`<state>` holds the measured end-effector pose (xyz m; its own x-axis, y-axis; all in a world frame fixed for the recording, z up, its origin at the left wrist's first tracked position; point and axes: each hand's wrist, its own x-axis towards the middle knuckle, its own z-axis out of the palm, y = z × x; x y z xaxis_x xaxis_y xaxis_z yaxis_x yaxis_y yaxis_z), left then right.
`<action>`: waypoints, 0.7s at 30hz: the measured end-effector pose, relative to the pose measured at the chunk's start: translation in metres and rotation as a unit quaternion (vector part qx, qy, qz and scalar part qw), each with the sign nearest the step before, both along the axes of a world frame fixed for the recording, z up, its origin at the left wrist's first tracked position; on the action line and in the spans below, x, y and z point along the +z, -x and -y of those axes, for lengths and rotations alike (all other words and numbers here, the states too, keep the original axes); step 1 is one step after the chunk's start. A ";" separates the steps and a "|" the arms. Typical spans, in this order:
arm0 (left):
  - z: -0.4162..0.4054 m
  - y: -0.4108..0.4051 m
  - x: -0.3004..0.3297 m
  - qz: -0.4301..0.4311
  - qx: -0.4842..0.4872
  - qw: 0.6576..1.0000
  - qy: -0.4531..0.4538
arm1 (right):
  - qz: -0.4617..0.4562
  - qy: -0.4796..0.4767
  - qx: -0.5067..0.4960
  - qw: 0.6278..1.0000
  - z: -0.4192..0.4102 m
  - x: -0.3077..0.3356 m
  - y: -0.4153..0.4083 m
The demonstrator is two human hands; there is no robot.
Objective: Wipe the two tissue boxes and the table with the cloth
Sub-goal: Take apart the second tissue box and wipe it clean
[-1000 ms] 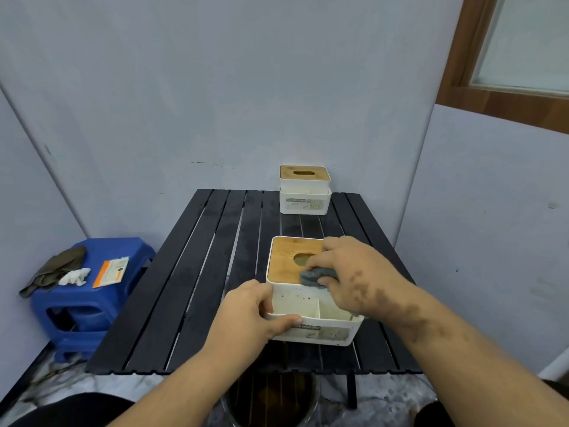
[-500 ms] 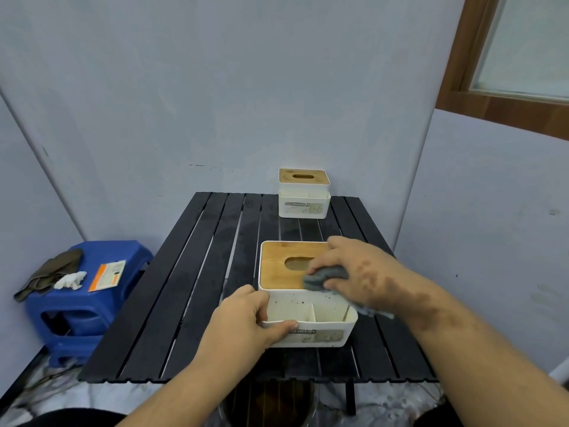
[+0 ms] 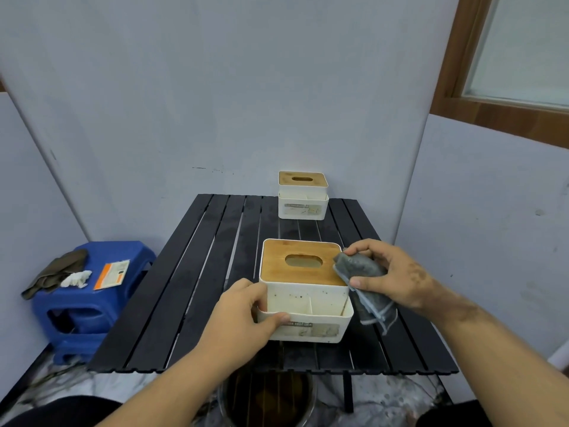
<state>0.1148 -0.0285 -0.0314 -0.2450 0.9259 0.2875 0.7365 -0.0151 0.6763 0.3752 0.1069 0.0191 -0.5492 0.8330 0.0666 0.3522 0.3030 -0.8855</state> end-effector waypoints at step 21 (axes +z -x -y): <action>-0.028 0.011 0.040 0.188 -0.049 0.980 -0.052 | -0.277 0.168 -0.169 0.931 -0.003 -0.003 0.031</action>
<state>0.1039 -0.0001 0.0082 -0.2630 0.9207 0.2884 0.4270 -0.1570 0.8905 0.3440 0.1096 0.0157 -0.2118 0.9767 -0.0339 -0.1612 -0.0691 -0.9845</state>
